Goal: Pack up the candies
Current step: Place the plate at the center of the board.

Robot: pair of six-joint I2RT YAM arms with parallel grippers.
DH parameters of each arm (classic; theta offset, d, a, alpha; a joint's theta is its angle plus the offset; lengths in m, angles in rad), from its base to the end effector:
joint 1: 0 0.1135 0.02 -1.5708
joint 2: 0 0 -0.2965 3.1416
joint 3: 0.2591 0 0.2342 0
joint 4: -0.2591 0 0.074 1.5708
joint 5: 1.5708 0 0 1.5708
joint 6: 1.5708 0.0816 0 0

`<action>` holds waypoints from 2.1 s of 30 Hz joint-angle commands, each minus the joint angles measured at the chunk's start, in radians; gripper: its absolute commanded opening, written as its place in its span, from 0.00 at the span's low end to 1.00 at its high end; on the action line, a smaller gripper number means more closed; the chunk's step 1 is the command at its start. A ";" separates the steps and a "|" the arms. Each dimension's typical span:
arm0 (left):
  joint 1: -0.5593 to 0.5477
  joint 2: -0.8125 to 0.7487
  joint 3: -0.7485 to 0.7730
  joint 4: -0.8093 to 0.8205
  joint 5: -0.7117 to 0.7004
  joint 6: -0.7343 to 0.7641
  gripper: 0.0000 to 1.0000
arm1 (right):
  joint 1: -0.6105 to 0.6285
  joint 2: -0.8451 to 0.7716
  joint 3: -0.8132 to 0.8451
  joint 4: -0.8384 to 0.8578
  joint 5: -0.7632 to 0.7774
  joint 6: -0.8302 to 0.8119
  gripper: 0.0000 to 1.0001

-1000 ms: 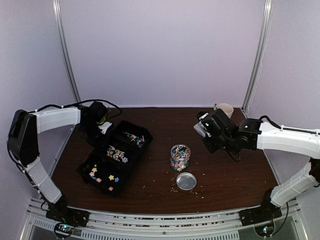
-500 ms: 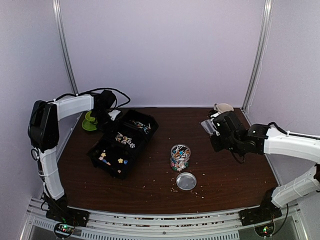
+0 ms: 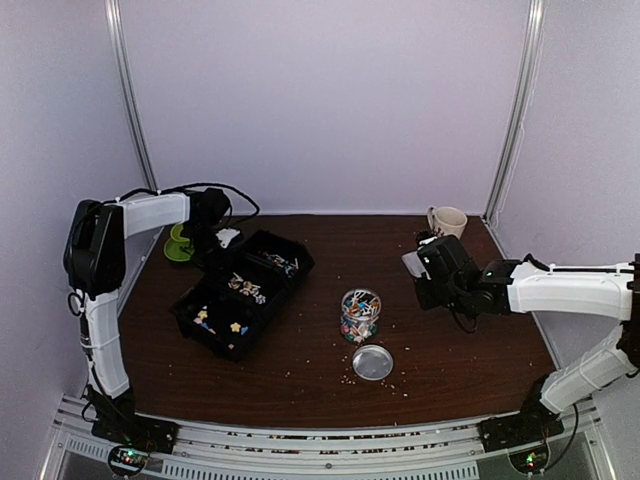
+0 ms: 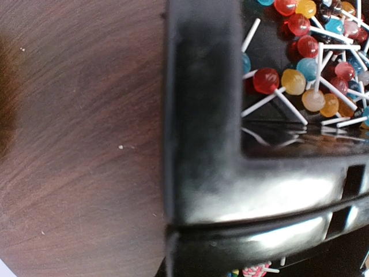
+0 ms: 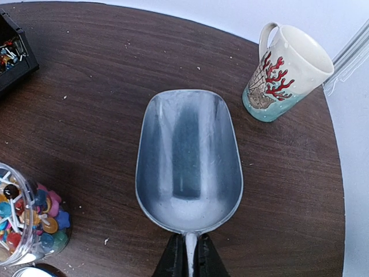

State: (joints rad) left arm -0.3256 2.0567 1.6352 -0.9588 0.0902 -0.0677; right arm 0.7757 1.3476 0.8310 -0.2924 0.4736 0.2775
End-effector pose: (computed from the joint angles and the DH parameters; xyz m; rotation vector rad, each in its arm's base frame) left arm 0.3946 -0.1410 0.1854 0.3942 2.9404 -0.1867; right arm 0.2274 0.1709 0.2369 -0.3455 2.2441 -0.0167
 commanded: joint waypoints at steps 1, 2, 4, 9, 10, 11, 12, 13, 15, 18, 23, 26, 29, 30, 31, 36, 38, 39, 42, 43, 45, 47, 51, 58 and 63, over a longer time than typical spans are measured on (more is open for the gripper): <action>0.023 0.023 0.044 0.000 0.019 0.020 0.00 | -0.040 0.035 -0.007 0.062 -0.021 0.032 0.00; 0.026 0.027 0.044 -0.001 0.015 0.021 0.00 | -0.052 0.043 -0.007 0.067 -0.025 0.032 0.00; 0.029 0.038 0.046 -0.001 0.005 0.020 0.01 | -0.077 0.064 -0.004 0.074 -0.045 0.031 0.00; 0.046 0.067 0.047 0.000 -0.003 0.018 0.03 | -0.122 0.118 0.019 0.080 -0.085 0.031 0.00; 0.047 0.070 0.048 0.000 -0.007 0.017 0.03 | -0.127 0.127 0.022 0.083 -0.085 0.032 0.00; 0.050 0.072 0.048 0.001 -0.011 0.018 0.03 | -0.133 0.136 0.026 0.086 -0.085 0.034 0.00; 0.052 0.075 0.048 0.003 -0.015 0.018 0.03 | -0.139 0.144 0.028 0.088 -0.087 0.036 0.00; 0.054 0.079 0.048 0.003 -0.020 0.019 0.03 | -0.144 0.154 0.032 0.089 -0.088 0.038 0.00; 0.059 0.084 0.048 0.003 -0.026 0.018 0.05 | -0.157 0.173 0.039 0.088 -0.092 0.041 0.00; 0.060 0.093 0.047 0.002 -0.041 0.020 0.09 | -0.178 0.197 0.048 0.091 -0.097 0.047 0.00; 0.064 0.100 0.042 0.002 -0.065 0.019 0.11 | -0.201 0.224 0.061 0.092 -0.101 0.046 0.00; 0.066 0.103 0.040 0.002 -0.074 0.017 0.12 | -0.217 0.229 0.067 0.089 -0.102 0.047 0.00; 0.071 0.105 0.043 0.002 -0.092 0.011 0.13 | -0.237 0.232 0.068 0.092 -0.106 0.048 0.00; 0.074 0.105 0.043 0.002 -0.100 0.007 0.14 | -0.244 0.236 0.070 0.093 -0.108 0.046 0.00; 0.076 0.104 0.042 0.002 -0.105 0.005 0.15 | -0.250 0.240 0.071 0.093 -0.110 0.045 0.00; 0.093 0.093 0.044 -0.006 -0.157 -0.021 0.26 | -0.284 0.276 0.087 0.093 -0.129 0.045 0.00; 0.101 0.086 0.044 -0.005 -0.167 -0.030 0.27 | -0.293 0.295 0.093 0.093 -0.140 0.045 0.00; 0.105 0.084 0.044 -0.006 -0.168 -0.035 0.28 | -0.297 0.305 0.100 0.092 -0.148 0.045 0.00; 0.107 0.058 0.040 0.001 -0.152 -0.045 0.29 | -0.301 0.330 0.121 0.076 -0.167 0.048 0.00; 0.107 0.047 0.034 0.008 -0.143 -0.048 0.29 | -0.301 0.336 0.129 0.070 -0.167 0.050 0.00; 0.107 0.033 0.029 0.012 -0.141 -0.053 0.31 | -0.303 0.340 0.135 0.071 -0.168 0.051 0.00; 0.106 0.020 0.025 0.012 -0.142 -0.056 0.38 | -0.304 0.353 0.156 0.048 -0.168 0.052 0.00; 0.106 -0.002 0.022 0.012 -0.140 -0.064 0.41 | -0.305 0.376 0.192 0.007 -0.170 0.054 0.03; 0.106 -0.068 0.003 0.012 -0.131 -0.075 0.51 | -0.305 0.389 0.215 -0.041 -0.168 0.058 0.10; 0.105 -0.140 -0.017 0.025 -0.118 -0.083 0.64 | -0.304 0.393 0.226 -0.064 -0.158 0.063 0.13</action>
State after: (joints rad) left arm -0.2279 2.0003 1.6394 -0.9443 -0.0414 -0.1375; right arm 0.4789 1.7271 1.0283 -0.3164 0.3023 0.3233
